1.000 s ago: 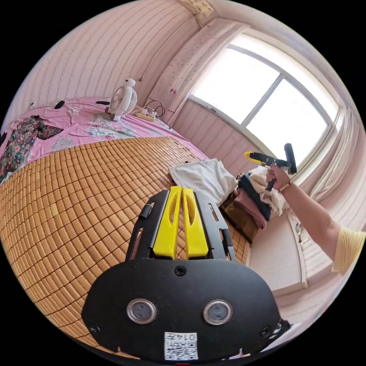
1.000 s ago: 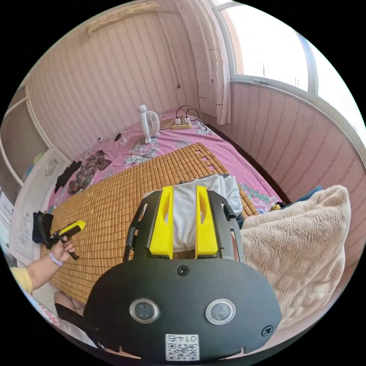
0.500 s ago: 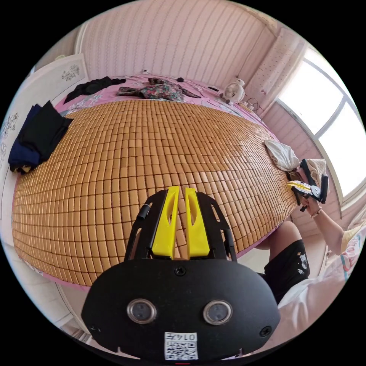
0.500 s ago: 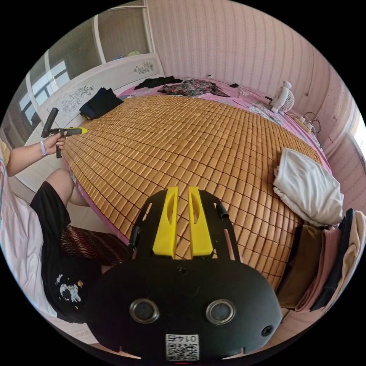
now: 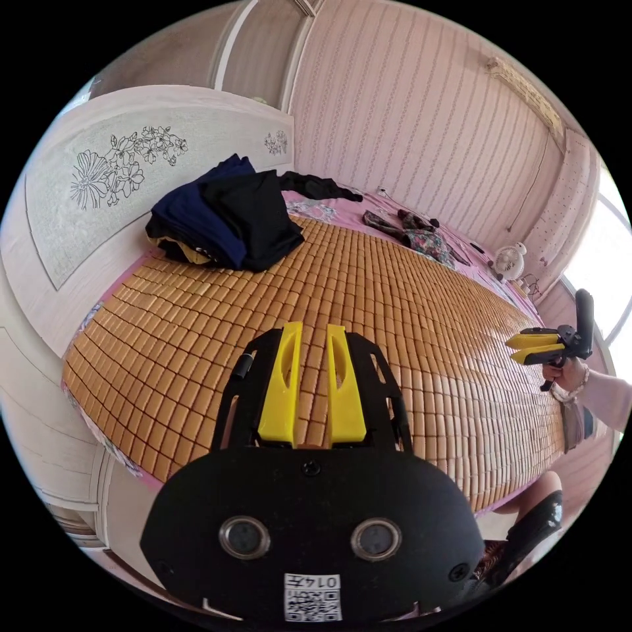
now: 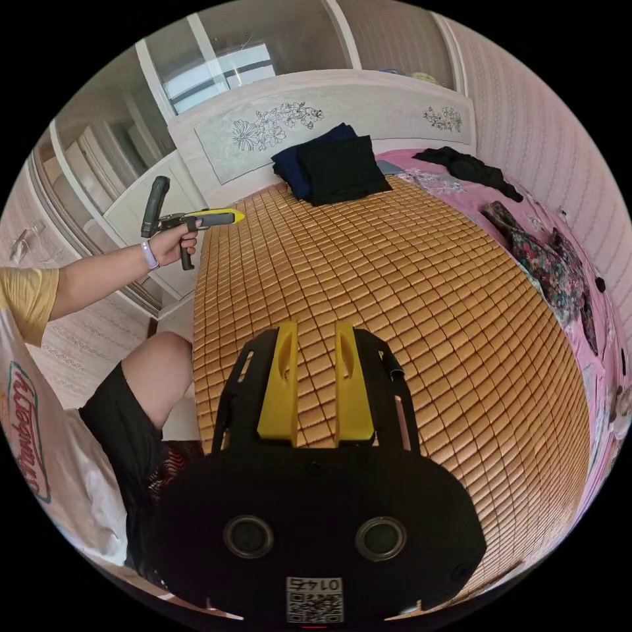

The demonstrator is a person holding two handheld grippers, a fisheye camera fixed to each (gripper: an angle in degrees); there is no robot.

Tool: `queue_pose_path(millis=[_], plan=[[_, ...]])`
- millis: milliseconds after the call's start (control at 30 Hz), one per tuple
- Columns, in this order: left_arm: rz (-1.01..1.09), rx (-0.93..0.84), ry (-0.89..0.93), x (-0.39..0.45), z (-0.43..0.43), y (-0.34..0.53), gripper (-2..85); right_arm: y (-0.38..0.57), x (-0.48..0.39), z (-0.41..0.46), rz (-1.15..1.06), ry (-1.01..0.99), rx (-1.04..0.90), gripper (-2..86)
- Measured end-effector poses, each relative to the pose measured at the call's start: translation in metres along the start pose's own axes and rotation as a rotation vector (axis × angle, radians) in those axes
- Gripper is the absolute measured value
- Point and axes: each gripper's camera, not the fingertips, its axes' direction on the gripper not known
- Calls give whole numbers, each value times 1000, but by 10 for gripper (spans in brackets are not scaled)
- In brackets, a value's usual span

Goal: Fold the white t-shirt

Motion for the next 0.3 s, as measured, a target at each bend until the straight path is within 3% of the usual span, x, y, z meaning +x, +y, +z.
queue_pose_path(millis=[133, 300], plan=[[-89, 113, -37, -57, 15, -62, 52, -89, 10, 73, 32, 46, 83, 110], [-189, 170, -21, -112, 57, -123, 59, -208, 0, 188, -65, -72, 95, 104]])
